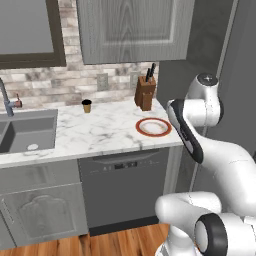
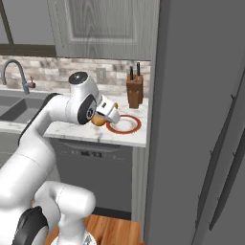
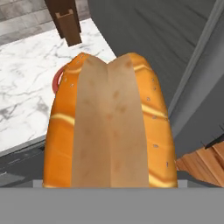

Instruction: Pick the hotdog bun from the counter and place it in the microwave. Then turn on the microwave.

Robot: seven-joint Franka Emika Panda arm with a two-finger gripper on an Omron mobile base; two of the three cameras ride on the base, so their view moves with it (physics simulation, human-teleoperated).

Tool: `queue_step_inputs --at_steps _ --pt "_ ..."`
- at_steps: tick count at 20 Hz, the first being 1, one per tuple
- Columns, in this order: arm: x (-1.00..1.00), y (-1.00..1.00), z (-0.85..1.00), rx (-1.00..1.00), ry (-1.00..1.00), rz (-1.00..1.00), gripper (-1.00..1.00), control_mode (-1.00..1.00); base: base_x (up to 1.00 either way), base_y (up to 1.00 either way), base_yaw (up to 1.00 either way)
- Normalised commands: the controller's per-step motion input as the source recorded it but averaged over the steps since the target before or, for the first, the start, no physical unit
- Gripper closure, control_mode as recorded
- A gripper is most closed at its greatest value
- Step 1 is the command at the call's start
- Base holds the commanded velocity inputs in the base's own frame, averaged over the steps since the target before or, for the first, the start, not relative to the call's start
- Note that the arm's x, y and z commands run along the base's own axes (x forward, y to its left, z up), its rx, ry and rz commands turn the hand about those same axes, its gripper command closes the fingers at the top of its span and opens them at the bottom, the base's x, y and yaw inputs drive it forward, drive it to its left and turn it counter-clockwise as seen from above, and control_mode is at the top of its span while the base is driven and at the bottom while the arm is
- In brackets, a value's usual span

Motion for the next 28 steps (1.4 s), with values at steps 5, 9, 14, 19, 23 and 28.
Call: queue_step_inputs --at_steps 5,9,14,19,23,28 --pt "-0.32 0.15 0.22 0.0 -0.04 0.07 1.0 -1.0 0.0 0.0 0.0" --pt "-0.3 0.11 0.21 0.0 -0.05 0.04 1.0 -1.0 0.0 0.0 0.0" --pt "-0.24 0.03 0.14 -0.02 -0.04 0.0 1.0 -1.0 0.0 0.0 0.0" --pt "-0.26 0.01 0.13 -0.03 -0.04 0.0 1.0 -1.0 0.0 0.0 0.0" --pt "-0.31 0.05 0.14 -0.02 -0.06 0.02 1.0 -1.0 0.0 0.0 0.0" --pt "-0.29 0.09 0.16 -0.02 -0.07 0.03 1.0 -1.0 0.0 0.0 0.0"
